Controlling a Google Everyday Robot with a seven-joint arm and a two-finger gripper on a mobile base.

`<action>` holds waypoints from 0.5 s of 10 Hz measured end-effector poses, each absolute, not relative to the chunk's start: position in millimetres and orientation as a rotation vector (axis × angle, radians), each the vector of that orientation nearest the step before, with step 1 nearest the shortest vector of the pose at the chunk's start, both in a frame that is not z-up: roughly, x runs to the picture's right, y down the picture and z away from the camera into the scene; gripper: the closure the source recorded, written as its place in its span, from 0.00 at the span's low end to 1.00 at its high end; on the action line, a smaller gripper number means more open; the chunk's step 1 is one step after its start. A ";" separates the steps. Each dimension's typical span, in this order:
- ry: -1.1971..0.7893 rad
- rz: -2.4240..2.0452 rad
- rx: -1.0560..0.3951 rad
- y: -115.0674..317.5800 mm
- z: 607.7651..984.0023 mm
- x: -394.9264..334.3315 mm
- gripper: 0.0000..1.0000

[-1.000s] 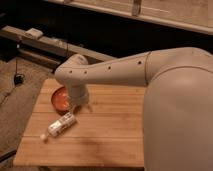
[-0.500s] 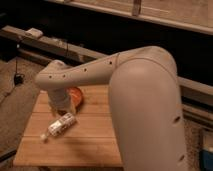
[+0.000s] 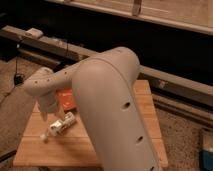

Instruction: Place the bottle in the ceramic bowl

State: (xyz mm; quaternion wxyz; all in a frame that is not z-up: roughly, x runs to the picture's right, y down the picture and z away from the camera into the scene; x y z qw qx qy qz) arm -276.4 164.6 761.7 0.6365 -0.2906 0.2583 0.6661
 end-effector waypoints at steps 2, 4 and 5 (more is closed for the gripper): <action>0.627 1.540 -0.665 175.3 769.4 -281.9 0.35; 0.671 1.570 -0.666 186.4 778.2 -280.8 0.35; 0.690 1.582 -0.669 191.9 781.4 -279.0 0.35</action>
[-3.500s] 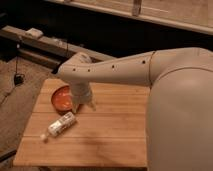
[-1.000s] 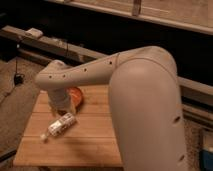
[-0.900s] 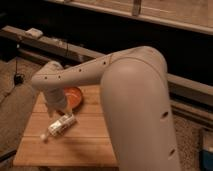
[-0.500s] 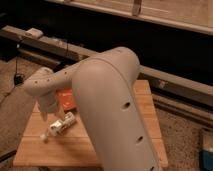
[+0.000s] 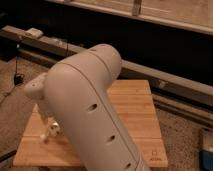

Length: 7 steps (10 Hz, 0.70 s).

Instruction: Place the bottle in the ceramic bowl

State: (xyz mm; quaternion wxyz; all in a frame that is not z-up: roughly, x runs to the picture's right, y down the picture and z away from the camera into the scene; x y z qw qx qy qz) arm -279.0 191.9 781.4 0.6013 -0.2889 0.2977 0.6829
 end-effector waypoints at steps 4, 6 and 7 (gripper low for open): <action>0.726 1.629 -0.681 205.9 788.9 -270.1 0.35; 0.722 1.642 -0.682 208.8 792.5 -270.5 0.35; 0.719 1.645 -0.680 208.6 793.8 -270.7 0.35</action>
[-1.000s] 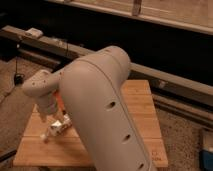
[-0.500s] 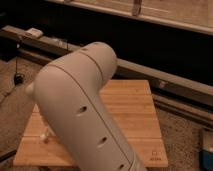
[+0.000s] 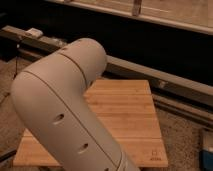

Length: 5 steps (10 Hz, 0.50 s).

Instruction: Place the bottle in the ceramic bowl

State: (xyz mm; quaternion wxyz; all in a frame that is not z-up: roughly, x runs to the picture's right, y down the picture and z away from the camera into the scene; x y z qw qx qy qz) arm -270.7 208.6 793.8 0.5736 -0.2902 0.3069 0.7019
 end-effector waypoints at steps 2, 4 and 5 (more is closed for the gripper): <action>0.711 1.665 -0.681 204.6 796.6 -268.9 0.35; 0.696 1.684 -0.676 197.8 799.1 -268.1 0.35; 0.693 1.687 -0.677 196.8 799.5 -269.2 0.35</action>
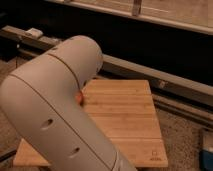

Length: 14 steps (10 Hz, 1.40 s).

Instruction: Place the bottle in the ceramic bowl

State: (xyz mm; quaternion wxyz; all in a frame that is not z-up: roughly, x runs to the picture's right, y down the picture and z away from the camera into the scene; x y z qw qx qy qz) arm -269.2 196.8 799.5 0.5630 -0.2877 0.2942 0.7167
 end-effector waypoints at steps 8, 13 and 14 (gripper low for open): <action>0.695 1.731 -0.677 203.9 814.8 -266.5 0.35; 0.712 1.691 -0.650 217.1 813.7 -263.5 0.54; 0.720 1.682 -0.644 220.1 810.7 -258.9 0.66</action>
